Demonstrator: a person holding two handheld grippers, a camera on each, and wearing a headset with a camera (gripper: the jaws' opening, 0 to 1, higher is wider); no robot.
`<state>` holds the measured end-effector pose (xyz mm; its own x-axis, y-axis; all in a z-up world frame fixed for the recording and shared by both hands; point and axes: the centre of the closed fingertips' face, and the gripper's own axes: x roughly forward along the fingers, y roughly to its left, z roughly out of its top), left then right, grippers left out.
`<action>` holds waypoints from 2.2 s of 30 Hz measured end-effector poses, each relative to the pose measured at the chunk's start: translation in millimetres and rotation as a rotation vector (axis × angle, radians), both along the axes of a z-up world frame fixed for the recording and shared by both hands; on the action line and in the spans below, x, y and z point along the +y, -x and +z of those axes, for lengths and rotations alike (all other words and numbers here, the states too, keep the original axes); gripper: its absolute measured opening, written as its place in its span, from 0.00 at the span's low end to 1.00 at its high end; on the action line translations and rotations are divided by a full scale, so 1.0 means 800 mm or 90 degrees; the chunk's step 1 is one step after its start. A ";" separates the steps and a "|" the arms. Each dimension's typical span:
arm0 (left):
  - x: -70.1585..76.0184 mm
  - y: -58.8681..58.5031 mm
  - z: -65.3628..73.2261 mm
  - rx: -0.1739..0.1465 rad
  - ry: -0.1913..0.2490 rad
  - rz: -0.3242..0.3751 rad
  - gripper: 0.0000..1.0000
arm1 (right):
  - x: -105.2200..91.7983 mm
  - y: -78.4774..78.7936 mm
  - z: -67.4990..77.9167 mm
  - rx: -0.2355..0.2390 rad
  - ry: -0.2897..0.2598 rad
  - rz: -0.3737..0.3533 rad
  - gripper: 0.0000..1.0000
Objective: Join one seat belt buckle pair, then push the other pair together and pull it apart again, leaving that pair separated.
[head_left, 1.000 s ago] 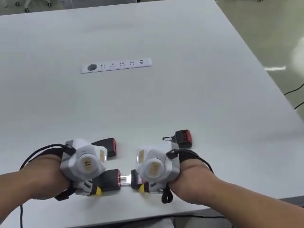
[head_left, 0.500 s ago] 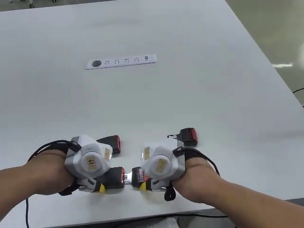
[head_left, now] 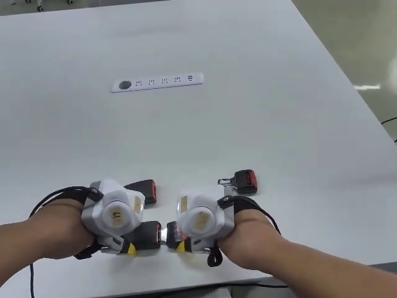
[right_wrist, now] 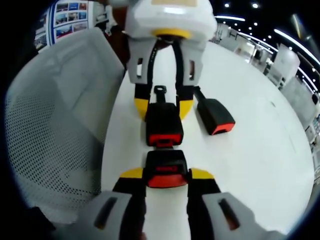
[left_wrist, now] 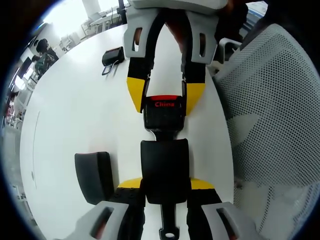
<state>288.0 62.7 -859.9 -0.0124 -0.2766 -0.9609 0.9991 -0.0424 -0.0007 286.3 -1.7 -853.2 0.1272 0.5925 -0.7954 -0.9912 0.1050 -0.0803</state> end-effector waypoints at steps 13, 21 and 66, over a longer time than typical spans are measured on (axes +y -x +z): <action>0.000 0.000 -0.001 0.001 -0.001 -0.010 0.31 | 0.001 0.000 0.001 -0.001 -0.004 -0.003 0.28; 0.001 0.000 0.000 0.001 -0.006 -0.020 0.31 | 0.002 0.001 0.002 -0.004 0.001 -0.003 0.28; 0.003 -0.001 0.002 0.010 0.032 0.031 0.30 | -0.001 -0.006 0.000 0.027 0.037 0.043 0.28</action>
